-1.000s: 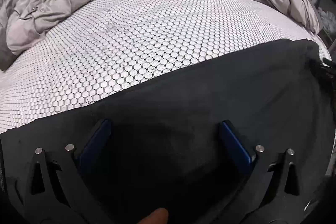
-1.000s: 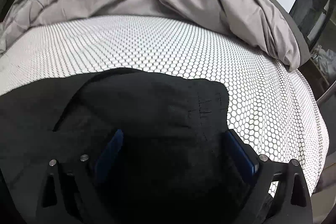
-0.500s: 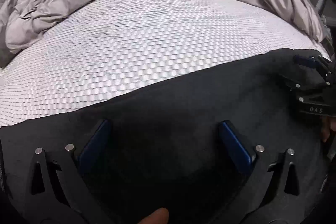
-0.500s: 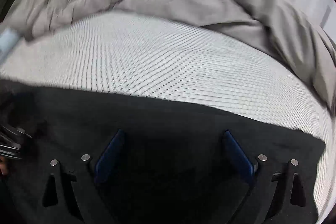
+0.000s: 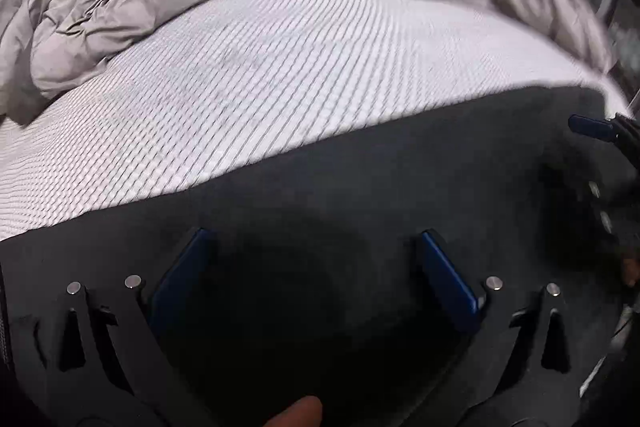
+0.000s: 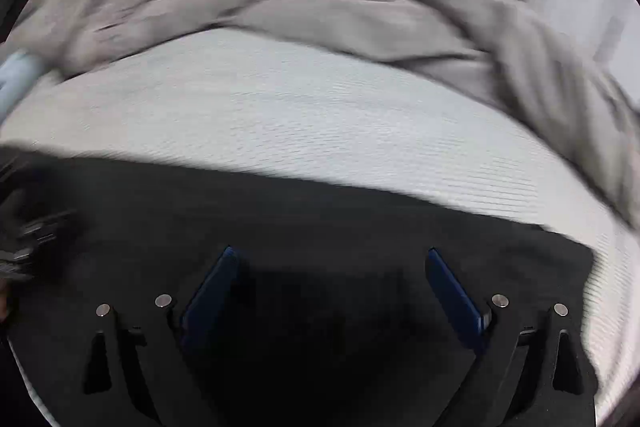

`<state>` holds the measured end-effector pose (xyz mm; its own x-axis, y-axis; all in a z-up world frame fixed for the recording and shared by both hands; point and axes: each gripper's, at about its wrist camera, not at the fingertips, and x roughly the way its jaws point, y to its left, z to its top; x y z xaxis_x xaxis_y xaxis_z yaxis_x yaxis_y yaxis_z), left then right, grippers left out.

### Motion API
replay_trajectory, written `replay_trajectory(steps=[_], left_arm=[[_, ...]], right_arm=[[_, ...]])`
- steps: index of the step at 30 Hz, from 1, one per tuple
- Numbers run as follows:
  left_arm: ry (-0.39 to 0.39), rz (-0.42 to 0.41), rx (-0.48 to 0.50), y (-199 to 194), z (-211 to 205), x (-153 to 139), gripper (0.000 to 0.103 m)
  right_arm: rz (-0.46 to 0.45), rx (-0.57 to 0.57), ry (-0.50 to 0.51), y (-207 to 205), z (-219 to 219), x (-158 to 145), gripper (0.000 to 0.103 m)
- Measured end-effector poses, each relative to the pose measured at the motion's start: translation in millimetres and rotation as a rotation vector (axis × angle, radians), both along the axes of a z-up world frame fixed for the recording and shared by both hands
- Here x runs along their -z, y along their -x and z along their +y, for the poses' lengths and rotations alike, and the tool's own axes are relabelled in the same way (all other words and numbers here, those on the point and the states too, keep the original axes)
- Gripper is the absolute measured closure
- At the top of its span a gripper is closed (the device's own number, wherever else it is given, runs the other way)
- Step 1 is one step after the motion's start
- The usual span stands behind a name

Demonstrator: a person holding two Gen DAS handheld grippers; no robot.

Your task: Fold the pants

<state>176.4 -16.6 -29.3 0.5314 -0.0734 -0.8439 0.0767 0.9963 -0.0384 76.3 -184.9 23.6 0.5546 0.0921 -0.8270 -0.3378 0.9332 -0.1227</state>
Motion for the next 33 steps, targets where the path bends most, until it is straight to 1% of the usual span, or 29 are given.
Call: replay_trajectory(steps=[1,2,3,4,5,7,8,9,10,11,12,14,16,17,19,20,21,22,23,24,25,26,27,28,29,30,31,33], left_arm=[[-0.013,0.007,-0.003,2.8,4.3,4.4,0.0],[-0.017,0.007,-0.009,6.7,10.1,6.3,0.0],[-0.029,0.005,-0.021,11.2,19.5,6.7,0.0],[-0.054,0.0,-0.044,18.4,30.6,5.4,0.0],[-0.083,-0.009,-0.066,27.0,43.4,5.1,0.0],[-0.1,-0.016,-0.098,38.6,69.0,7.5,0.0],[-0.079,-0.024,-0.101,45.7,79.1,7.6,0.0],[-0.074,-0.034,-0.121,54.7,93.2,7.5,0.0],[-0.088,-0.042,-0.137,62.9,100.8,7.1,0.0],[-0.081,-0.056,-0.13,72.7,105.4,4.2,0.001],[-0.07,-0.073,-0.126,80.7,108.0,0.3,0.001],[-0.052,-0.101,-0.109,94.6,105.3,-8.0,0.001],[-0.018,-0.148,-0.056,111.8,92.1,-17.7,0.001],[0.005,-0.167,-0.015,118.3,79.8,-19.9,0.001],[0.013,-0.133,0.036,119.1,57.2,-15.0,0.001],[-0.004,-0.092,0.066,116.3,46.1,-7.7,0.001],[-0.06,-0.057,0.094,115.5,36.3,2.4,0.0],[-0.093,-0.058,0.105,116.7,31.8,7.0,0.0],[-0.09,-0.062,0.11,120.9,35.1,6.7,0.0],[-0.088,-0.054,0.106,124.1,40.1,5.4,0.0],[-0.091,-0.053,0.095,127.1,45.7,4.6,0.0],[-0.09,-0.054,0.083,130.5,51.9,4.3,0.0],[-0.078,-0.052,0.056,137.4,64.6,3.9,0.0],[-0.089,-0.044,0.032,141.2,74.7,4.5,0.0],[-0.119,-0.034,0.001,146.9,85.5,4.7,0.0],[-0.122,-0.034,-0.01,150.5,95.0,3.7,0.0],[-0.107,-0.038,0.0,156.9,99.5,1.6,0.0],[-0.125,-0.057,0.021,168.8,100.5,-2.6,0.0]], right_arm=[[0.047,-0.051,0.012,2.0,10.2,13.0,0.006],[0.054,-0.067,0.076,2.4,18.4,24.4,0.007],[0.037,-0.075,0.112,4.3,19.7,29.0,0.006],[0.026,-0.073,0.108,5.7,14.1,27.9,0.006],[0.03,-0.044,0.114,3.5,6.0,25.6,0.006],[0.005,0.03,0.16,1.4,-17.0,24.6,0.005],[0.01,0.063,0.153,-0.3,-27.6,24.7,0.003],[0.026,0.077,0.116,-2.7,-36.6,24.9,0.002],[0.045,0.093,0.071,-3.5,-44.5,25.1,0.002],[0.044,0.099,0.061,-3.1,-46.6,23.1,0.002],[0.025,0.096,0.07,-0.4,-45.6,19.0,0.002],[-0.029,0.063,0.093,13.5,-32.7,6.1,0.003],[-0.05,-0.007,0.044,26.6,-15.3,-0.1,0.003],[-0.043,-0.047,0.008,32.2,-3.6,-2.9,0.003],[-0.002,-0.122,-0.052,41.5,21.5,-2.3,0.003],[0.036,-0.176,-0.081,45.5,37.3,3.5,0.003],[0.068,-0.217,-0.077,45.5,48.5,12.3,0.003],[0.084,-0.247,-0.046,46.4,57.6,22.0,0.003],[0.084,-0.259,0.001,48.7,66.5,28.9,0.004],[0.072,-0.274,0.076,52.3,70.9,39.6,0.004],[0.059,-0.281,0.078,54.9,71.2,38.5,0.004],[0.058,-0.275,0.07,56.5,63.0,37.3,0.004],[0.059,-0.247,0.085,54.9,52.4,35.8,0.003],[0.037,-0.211,0.112,53.7,39.6,34.3,0.003],[0.025,-0.178,0.135,51.7,29.0,34.8,0.003],[0.023,-0.142,0.14,51.2,16.1,35.0,0.003],[0.025,-0.108,0.129,48.5,4.1,34.6,0.003],[0.028,-0.054,0.104,44.1,-16.4,33.9,0.002]])
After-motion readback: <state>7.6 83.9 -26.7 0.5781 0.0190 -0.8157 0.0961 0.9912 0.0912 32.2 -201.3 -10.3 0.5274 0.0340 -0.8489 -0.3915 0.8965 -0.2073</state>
